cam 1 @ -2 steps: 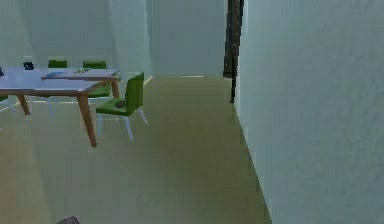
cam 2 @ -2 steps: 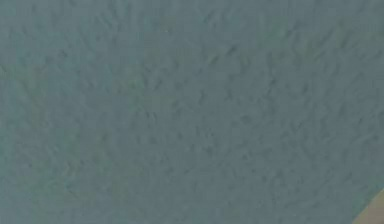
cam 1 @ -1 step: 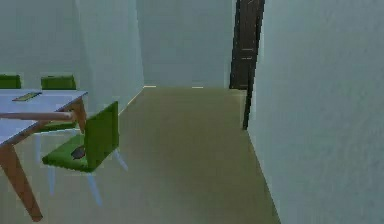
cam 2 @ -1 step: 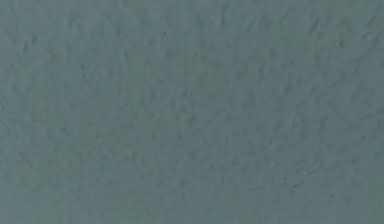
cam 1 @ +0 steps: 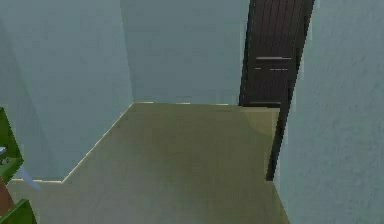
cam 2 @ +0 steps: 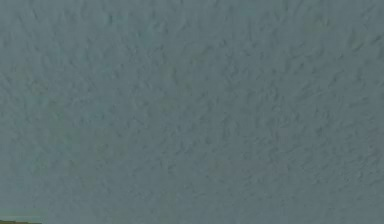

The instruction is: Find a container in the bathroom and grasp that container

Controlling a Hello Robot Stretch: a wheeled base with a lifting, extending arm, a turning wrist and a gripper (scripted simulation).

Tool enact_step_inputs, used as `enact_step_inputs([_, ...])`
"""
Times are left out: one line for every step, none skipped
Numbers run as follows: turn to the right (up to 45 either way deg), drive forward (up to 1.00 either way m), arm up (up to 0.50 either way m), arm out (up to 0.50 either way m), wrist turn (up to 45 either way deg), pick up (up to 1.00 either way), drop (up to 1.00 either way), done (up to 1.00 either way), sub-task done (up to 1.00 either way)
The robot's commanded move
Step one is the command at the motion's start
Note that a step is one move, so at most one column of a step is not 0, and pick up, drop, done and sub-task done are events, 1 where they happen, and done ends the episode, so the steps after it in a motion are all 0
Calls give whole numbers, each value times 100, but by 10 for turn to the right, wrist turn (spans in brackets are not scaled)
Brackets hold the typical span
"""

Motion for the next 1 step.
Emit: enact_step_inputs([30, 0, 0, 0, 0, 0, 0, 0, 0])
